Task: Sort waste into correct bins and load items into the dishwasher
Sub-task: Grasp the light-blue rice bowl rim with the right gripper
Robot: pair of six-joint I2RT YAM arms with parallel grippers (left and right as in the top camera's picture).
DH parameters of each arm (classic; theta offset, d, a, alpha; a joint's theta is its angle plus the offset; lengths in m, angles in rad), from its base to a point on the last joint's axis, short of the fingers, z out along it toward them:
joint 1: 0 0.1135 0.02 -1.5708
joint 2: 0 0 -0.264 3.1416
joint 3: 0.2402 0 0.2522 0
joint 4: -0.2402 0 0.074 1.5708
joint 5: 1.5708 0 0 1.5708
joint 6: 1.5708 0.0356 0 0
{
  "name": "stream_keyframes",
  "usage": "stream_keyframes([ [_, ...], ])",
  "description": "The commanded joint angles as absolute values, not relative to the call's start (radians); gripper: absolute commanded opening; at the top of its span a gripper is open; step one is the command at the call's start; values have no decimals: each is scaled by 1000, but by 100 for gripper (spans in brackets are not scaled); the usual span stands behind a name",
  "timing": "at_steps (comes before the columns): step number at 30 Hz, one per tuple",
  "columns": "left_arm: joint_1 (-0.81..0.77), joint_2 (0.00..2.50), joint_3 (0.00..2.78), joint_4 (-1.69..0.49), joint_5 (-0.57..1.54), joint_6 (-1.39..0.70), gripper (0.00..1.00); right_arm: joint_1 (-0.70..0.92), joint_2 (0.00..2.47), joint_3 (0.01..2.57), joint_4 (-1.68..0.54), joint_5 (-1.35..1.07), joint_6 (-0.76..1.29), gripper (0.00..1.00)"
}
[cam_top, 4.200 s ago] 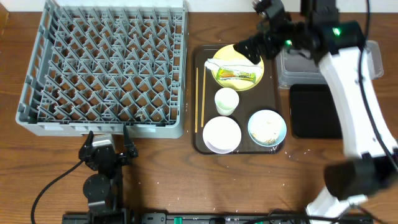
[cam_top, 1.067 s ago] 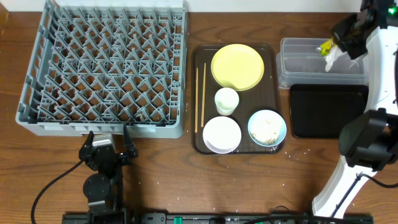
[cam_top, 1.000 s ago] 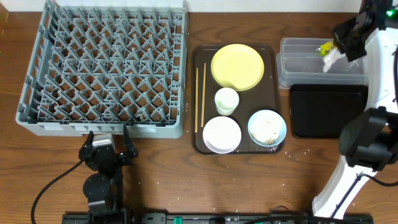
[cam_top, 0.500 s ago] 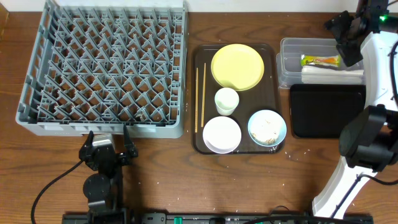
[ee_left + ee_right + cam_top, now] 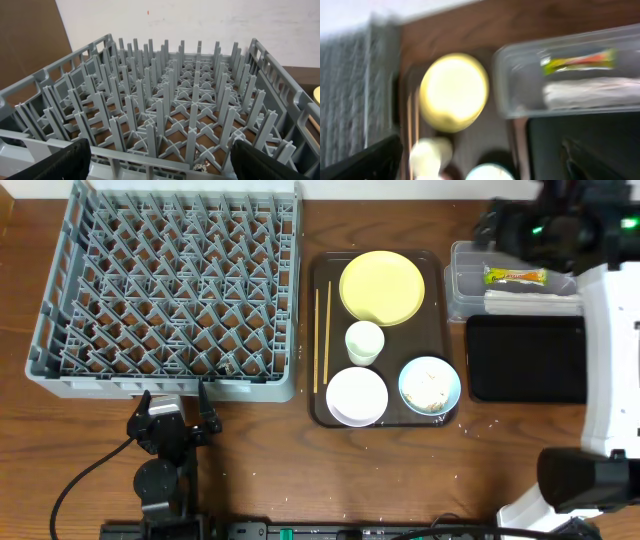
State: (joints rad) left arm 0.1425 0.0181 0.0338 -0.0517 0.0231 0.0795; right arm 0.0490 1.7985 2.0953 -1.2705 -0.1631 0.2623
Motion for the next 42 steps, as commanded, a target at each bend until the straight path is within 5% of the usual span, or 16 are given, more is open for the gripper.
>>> stream_keyframes([
  [1, 146, 19, 4, -69, 14, 86, 90, 135, 1836, 2074, -1329, -172, 170, 94],
  [11, 146, 19, 4, -69, 14, 86, 91, 287, 1844, 1799, -1359, -117, 243, 75],
  [14, 146, 19, 4, -69, 14, 86, 91, 314, 1844, 1686, -1307, -108, 276, 62],
  [24, 146, 19, 4, -69, 14, 86, 91, 416, 1844, 1391, -1030, -2, 401, 45],
  [35, 146, 19, 4, -70, 14, 86, 90, 452, 1845, 1222, -884, 56, 468, 32],
  [42, 146, 19, 4, -70, 14, 86, 91, 460, 1844, 1184, -867, 56, 476, 14],
])
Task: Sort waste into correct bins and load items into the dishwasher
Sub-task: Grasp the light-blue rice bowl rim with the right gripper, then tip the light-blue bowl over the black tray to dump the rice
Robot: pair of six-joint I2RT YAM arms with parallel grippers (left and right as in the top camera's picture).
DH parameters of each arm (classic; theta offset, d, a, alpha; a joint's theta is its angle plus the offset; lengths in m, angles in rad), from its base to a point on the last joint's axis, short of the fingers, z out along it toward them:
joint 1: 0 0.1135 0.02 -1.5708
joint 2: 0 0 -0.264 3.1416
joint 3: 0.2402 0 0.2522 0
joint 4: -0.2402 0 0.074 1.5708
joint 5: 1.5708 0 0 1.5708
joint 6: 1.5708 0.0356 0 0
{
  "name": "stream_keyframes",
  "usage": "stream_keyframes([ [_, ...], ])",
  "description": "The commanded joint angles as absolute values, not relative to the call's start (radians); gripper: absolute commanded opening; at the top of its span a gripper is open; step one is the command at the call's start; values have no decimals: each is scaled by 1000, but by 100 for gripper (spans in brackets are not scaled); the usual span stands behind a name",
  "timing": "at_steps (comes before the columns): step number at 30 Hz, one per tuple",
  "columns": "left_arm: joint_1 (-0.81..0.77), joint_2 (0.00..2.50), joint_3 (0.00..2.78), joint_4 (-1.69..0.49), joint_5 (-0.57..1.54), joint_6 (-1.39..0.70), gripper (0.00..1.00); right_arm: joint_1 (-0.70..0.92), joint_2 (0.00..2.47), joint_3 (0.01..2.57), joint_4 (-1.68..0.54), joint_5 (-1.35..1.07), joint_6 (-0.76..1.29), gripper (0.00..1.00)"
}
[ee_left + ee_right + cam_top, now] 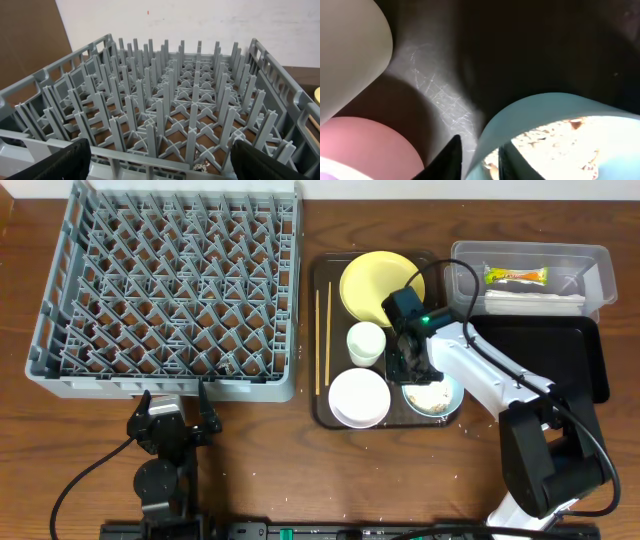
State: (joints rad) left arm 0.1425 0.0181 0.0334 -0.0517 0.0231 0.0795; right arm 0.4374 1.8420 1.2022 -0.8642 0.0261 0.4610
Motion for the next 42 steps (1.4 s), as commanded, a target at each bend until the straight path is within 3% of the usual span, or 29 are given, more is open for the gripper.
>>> stream_keyframes([
  [1, 146, 19, 4, -70, 14, 86, 90, 461, 1845, 1184, -867, 55, 476, 9],
  [3, 146, 19, 4, -69, 14, 86, 90, 461, 1844, 1184, -867, 54, 479, 1],
  [11, 146, 19, 4, -70, 14, 86, 90, 458, 1843, 1209, -889, 28, 478, 1],
  [22, 146, 19, 4, -69, 14, 86, 91, 337, 1715, 1359, -1056, -270, 289, 1],
  [42, 146, 19, 4, -69, 14, 86, 91, -327, 1598, 1290, -933, -934, 28, 1],
])
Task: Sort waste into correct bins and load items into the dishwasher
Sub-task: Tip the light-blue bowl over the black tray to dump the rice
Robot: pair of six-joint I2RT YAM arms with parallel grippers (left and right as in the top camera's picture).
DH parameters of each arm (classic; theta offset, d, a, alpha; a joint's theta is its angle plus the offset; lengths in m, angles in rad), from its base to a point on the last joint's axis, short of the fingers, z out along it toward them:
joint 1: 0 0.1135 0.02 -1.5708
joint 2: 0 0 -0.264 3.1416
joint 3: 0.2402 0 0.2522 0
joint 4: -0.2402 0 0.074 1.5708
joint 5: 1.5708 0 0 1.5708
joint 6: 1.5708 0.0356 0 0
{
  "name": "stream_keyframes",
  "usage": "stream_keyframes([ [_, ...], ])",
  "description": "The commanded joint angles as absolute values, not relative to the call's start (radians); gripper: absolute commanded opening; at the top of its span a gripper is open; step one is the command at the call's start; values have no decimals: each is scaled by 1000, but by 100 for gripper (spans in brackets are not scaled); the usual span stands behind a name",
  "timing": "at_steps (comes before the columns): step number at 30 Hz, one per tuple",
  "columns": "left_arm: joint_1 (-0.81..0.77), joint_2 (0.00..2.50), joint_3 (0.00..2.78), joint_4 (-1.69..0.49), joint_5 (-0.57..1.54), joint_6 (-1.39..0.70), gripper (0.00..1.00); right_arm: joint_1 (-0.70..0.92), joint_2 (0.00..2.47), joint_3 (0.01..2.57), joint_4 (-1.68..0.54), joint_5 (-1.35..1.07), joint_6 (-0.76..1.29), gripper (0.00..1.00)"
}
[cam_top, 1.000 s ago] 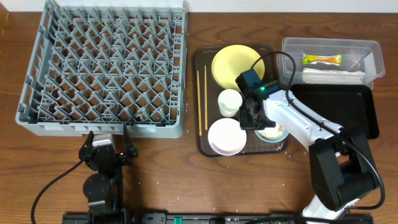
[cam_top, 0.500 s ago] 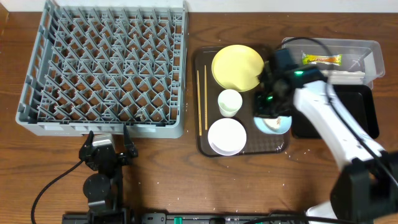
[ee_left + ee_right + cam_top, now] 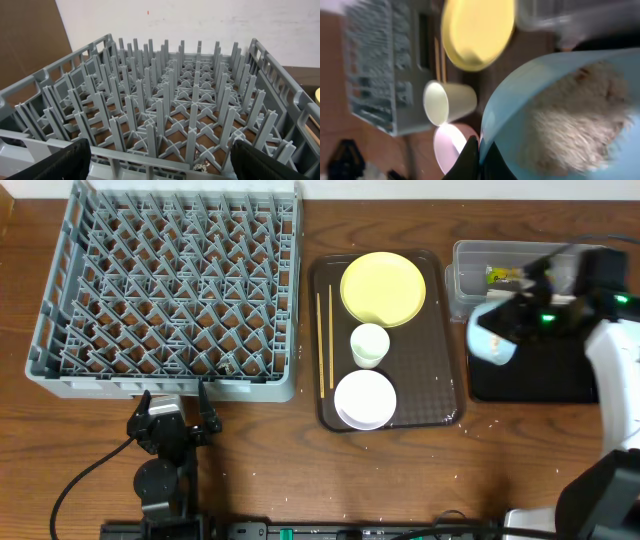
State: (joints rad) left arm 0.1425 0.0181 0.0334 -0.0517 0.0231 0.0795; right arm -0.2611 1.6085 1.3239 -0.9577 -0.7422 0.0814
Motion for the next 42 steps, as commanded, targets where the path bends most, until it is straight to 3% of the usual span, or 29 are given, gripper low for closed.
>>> stream_keyframes([
  [1, 146, 19, 4, -70, 14, 86, 91, -365, 1598, 1266, -896, -993, 28, 1],
  [10, 146, 19, 4, -69, 14, 86, 90, -561, 1609, 1055, -655, -1282, 64, 1],
  [21, 146, 19, 4, -69, 14, 86, 91, -747, 1609, 870, -348, -1435, 258, 1],
  [42, 146, 19, 4, -69, 14, 86, 90, -756, 1609, 870, -327, -1447, 469, 1],
])
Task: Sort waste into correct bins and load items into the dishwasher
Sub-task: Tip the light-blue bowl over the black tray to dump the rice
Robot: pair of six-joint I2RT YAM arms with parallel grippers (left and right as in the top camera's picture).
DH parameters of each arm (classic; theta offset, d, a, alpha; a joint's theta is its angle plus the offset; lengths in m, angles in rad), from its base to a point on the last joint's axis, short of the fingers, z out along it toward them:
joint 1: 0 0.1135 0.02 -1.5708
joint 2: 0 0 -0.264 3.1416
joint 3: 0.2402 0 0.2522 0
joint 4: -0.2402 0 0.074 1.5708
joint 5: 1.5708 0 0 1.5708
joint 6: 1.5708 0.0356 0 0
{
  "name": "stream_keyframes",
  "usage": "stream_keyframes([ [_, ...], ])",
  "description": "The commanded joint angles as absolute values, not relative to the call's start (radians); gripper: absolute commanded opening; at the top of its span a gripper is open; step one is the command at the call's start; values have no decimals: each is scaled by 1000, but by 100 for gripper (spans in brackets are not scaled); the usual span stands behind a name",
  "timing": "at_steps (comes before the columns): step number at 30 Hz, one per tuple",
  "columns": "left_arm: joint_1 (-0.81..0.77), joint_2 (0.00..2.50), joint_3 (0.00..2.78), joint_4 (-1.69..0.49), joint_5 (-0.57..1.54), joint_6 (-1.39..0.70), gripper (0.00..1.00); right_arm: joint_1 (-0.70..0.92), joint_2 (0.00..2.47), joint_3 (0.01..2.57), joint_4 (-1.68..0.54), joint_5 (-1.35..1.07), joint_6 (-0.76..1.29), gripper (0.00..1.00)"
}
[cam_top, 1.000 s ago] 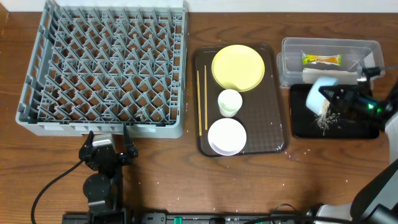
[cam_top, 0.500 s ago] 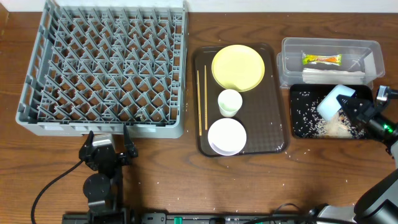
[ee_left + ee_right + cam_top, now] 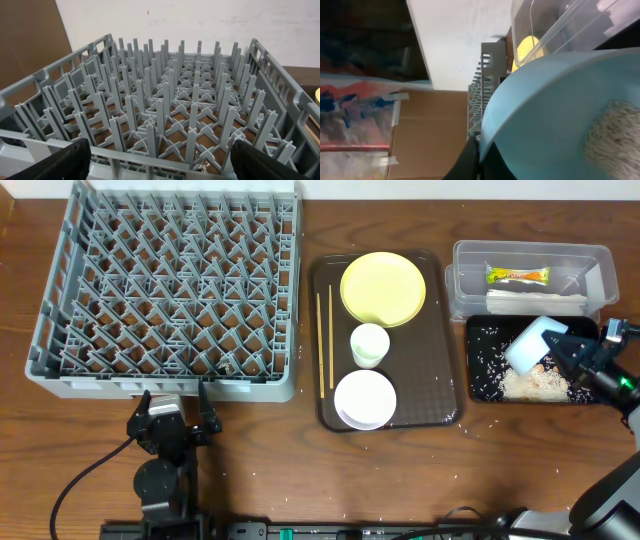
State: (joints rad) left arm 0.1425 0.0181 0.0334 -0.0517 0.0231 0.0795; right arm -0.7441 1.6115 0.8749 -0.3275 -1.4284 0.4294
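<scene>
A light blue bowl (image 3: 532, 340) hangs tilted on its side over the black bin (image 3: 478, 380), and rice (image 3: 530, 383) lies scattered in that bin. My right gripper (image 3: 560, 350) is shut on the bowl's rim. In the right wrist view the blue bowl (image 3: 555, 115) fills the frame, its rim pinched by the right gripper (image 3: 479, 155), with some rice (image 3: 615, 135) still inside. The grey dish rack (image 3: 170, 285) stands at the left. My left gripper (image 3: 175, 408) rests open in front of it, and the left wrist view shows the left gripper (image 3: 160, 162) facing the rack (image 3: 170, 115).
A brown tray (image 3: 445, 405) holds a yellow plate (image 3: 382, 287), a cream cup (image 3: 369, 343), a white bowl (image 3: 364, 399) and chopsticks (image 3: 322, 340). A clear bin (image 3: 460, 280) at the back right holds a wrapper (image 3: 516, 276) and a napkin (image 3: 530, 301).
The right gripper has moved right over the black bin, and the blue bowl has gone from nearly level to tipped on its side. Rice now lies in the bin. The left arm is unchanged.
First the right gripper was open above the clear bin while the blue bowl of rice sat on the tray. Then it was at the bowl's rim on the tray. Then it held the bowl at the black bin's left edge; now the bowl is tipped, with rice in the bin.
</scene>
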Motion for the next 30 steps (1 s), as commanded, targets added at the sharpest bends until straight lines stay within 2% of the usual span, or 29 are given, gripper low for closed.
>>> stream_keyframes([
  [1, 146, 19, 4, -70, 14, 86, 91, -755, 1609, 870, -331, -1460, 485, 1],
  [3, 146, 19, 4, -69, 14, 86, 90, -752, 1609, 870, -315, -1507, 502, 1],
  [6, 146, 19, 4, -69, 14, 86, 90, -754, 1609, 870, -302, -1433, 528, 1],
  [10, 146, 19, 4, -69, 14, 86, 91, -748, 1609, 870, -281, -1547, 563, 1],
  [14, 146, 19, 4, -69, 14, 86, 90, -752, 1609, 870, -278, -1444, 583, 1],
  [17, 146, 19, 4, -70, 14, 86, 90, -746, 1608, 870, -265, -1533, 606, 1],
  [20, 146, 19, 4, -69, 14, 86, 91, -747, 1608, 870, -239, -1444, 626, 1],
  [22, 146, 19, 4, -70, 14, 86, 90, -734, 1608, 870, -200, -1542, 643, 1],
  [25, 146, 19, 4, -69, 14, 86, 90, -735, 1608, 870, -173, -1467, 644, 1],
  [28, 146, 19, 4, -69, 14, 86, 90, -719, 1604, 870, -151, -1539, 704, 1],
  [30, 146, 19, 4, -69, 14, 86, 90, -715, 1602, 870, -117, -1486, 698, 1],
])
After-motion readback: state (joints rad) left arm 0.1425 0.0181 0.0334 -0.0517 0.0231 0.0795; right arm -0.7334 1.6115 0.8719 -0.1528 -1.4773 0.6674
